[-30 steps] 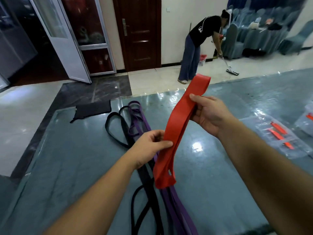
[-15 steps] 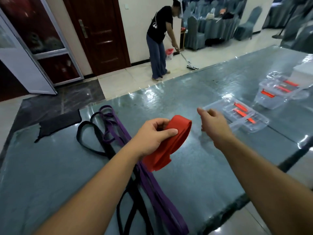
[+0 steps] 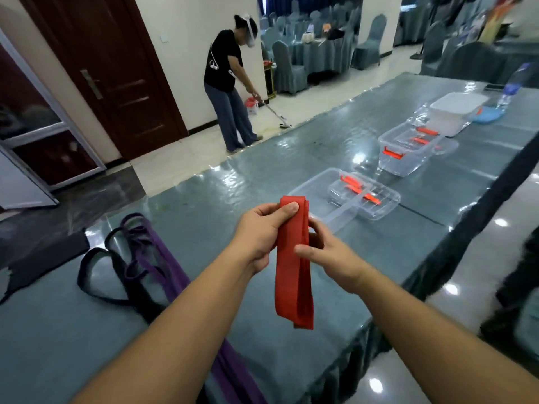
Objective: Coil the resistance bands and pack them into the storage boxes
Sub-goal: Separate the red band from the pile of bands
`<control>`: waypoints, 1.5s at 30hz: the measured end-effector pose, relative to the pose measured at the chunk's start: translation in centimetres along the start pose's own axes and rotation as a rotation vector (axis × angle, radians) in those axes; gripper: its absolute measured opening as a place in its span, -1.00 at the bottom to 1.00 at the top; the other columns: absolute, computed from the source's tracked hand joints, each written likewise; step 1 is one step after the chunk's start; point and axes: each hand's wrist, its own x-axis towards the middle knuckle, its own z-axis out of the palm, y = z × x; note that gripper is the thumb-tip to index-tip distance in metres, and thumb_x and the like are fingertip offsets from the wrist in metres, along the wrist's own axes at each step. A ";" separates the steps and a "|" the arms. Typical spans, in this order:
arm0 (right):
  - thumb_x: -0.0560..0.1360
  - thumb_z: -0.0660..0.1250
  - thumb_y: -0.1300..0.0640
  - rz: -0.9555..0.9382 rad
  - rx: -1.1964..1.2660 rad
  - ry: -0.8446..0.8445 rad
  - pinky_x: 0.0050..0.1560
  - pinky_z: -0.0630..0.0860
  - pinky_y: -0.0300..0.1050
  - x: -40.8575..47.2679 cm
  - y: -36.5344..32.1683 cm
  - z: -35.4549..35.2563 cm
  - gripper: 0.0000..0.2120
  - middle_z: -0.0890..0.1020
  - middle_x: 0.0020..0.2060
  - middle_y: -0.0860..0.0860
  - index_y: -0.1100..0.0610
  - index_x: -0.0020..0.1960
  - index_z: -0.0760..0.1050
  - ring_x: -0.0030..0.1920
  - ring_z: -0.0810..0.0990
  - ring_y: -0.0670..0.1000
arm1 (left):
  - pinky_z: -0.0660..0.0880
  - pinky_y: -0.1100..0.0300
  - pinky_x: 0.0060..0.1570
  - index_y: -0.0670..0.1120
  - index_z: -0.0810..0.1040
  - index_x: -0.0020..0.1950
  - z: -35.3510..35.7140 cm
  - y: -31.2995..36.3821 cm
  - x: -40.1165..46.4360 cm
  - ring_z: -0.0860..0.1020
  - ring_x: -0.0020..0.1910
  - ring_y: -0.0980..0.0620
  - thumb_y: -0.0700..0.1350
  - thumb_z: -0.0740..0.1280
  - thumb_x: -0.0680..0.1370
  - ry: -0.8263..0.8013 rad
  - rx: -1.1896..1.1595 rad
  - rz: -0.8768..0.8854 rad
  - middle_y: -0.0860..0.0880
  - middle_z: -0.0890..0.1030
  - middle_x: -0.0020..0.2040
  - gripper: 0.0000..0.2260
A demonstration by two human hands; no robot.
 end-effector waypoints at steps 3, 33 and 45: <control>0.47 0.55 0.25 0.070 0.017 0.087 0.02 0.64 -0.14 -2.0 0.6 -4.0 -0.45 0.74 0.08 0.09 0.04 0.40 0.45 0.10 0.73 0.05 | 0.59 0.23 -0.34 -0.29 0.62 0.22 4.4 -1.6 0.7 0.65 -0.34 0.04 -0.16 0.54 0.50 -0.019 0.051 -0.059 -0.15 0.70 -0.11 -0.66; 0.50 0.51 0.15 0.558 -0.064 1.101 -0.23 0.55 -0.11 -22.3 6.7 -43.5 -0.79 0.73 -0.09 0.09 0.12 0.11 0.62 -0.17 0.69 0.08 | 0.58 0.04 0.05 -0.06 0.62 0.10 38.5 -19.0 12.9 0.63 0.05 -0.13 -0.01 0.24 0.59 -0.795 1.699 0.288 -0.09 0.69 0.05 -0.77; 0.44 0.54 0.06 0.672 -0.401 1.162 0.07 0.57 -0.03 -14.1 4.1 -54.8 -0.67 0.71 0.00 0.01 0.05 0.17 0.58 0.00 0.68 0.06 | 0.55 0.02 -0.04 -0.07 0.54 0.20 51.3 -20.5 25.2 0.59 0.04 -0.15 -0.02 0.21 0.59 -0.952 1.746 0.524 -0.10 0.61 0.12 -0.75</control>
